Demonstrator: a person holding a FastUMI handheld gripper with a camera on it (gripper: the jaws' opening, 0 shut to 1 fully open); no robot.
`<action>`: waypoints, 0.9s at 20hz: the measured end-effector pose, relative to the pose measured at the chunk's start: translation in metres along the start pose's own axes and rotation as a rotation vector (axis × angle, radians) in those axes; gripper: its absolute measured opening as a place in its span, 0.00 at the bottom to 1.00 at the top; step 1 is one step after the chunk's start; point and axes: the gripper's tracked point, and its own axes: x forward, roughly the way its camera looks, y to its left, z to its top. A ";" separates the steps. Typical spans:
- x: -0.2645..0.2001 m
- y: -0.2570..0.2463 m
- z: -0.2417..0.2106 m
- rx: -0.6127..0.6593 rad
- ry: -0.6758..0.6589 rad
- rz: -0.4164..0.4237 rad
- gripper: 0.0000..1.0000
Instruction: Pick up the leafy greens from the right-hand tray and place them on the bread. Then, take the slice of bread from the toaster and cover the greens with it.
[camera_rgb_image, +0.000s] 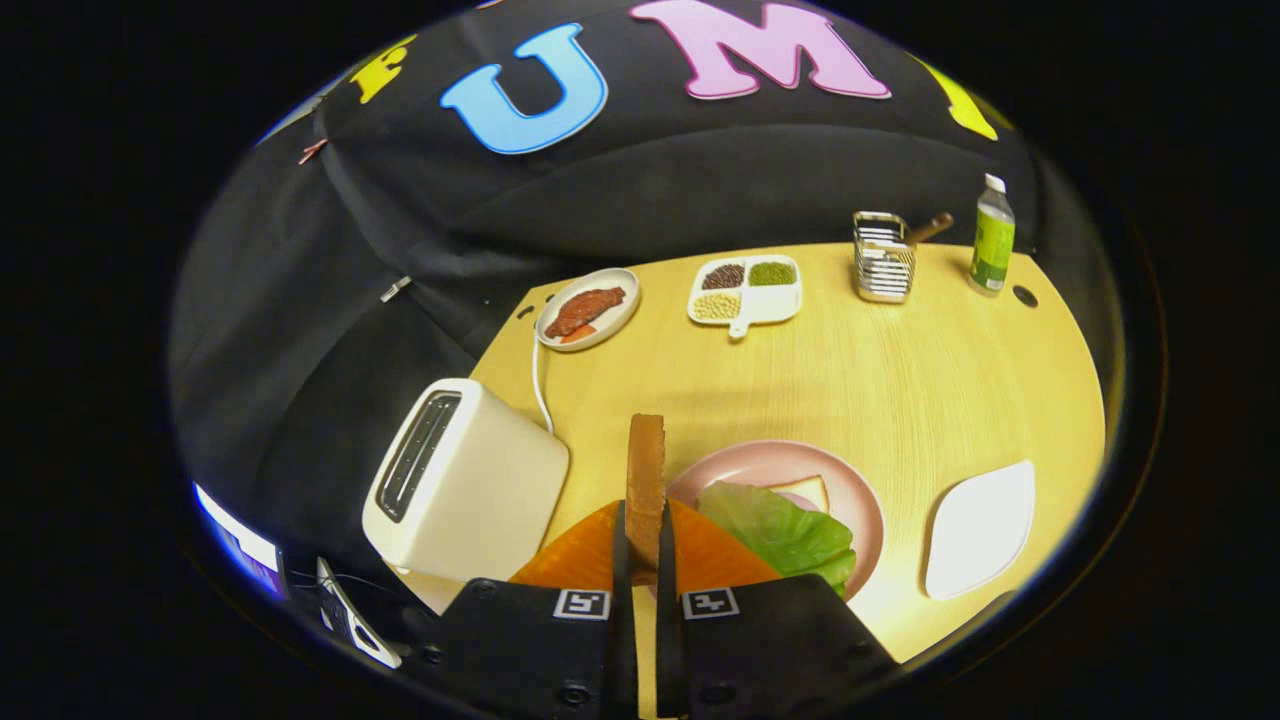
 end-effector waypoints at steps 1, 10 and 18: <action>0.003 -0.007 -0.003 0.017 0.006 -0.002 0.12; 0.009 -0.061 -0.016 0.136 0.047 -0.028 0.12; -0.002 -0.110 -0.023 0.151 0.040 -0.163 0.42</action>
